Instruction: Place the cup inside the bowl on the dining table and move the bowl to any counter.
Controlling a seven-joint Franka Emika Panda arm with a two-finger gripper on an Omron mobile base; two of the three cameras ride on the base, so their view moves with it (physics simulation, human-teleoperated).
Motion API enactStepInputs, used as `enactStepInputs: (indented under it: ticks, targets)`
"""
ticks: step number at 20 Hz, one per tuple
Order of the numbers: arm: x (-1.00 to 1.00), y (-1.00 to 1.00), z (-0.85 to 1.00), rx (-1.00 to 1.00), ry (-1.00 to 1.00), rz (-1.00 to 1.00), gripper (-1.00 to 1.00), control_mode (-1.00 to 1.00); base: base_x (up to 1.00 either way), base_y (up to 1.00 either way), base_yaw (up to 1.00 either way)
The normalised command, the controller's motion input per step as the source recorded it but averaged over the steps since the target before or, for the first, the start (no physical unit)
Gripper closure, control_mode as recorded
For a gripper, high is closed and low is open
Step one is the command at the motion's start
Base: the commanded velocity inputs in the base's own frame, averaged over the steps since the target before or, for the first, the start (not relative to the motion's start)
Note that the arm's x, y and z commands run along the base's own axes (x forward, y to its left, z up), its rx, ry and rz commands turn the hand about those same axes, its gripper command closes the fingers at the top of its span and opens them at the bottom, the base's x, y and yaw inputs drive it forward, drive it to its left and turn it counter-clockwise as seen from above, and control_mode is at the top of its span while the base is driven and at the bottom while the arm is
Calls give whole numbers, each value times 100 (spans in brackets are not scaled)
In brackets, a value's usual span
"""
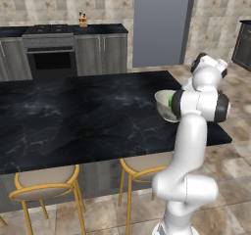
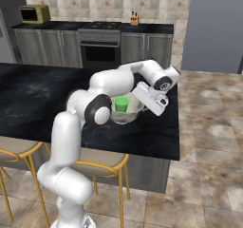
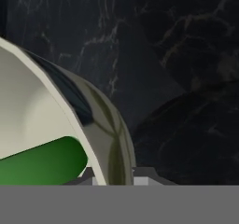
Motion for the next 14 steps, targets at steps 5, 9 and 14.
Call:
enactStepInputs:
  ticks: [5,9,14]
  targets:
    - [-35,-28,48,0,0,0,100,-100,0,0,0]
    - [-31,-28,49,0,0,0,100,-100,0,0,0]
    - [-29,-26,43,0,0,0,100,-100,0,0,0]
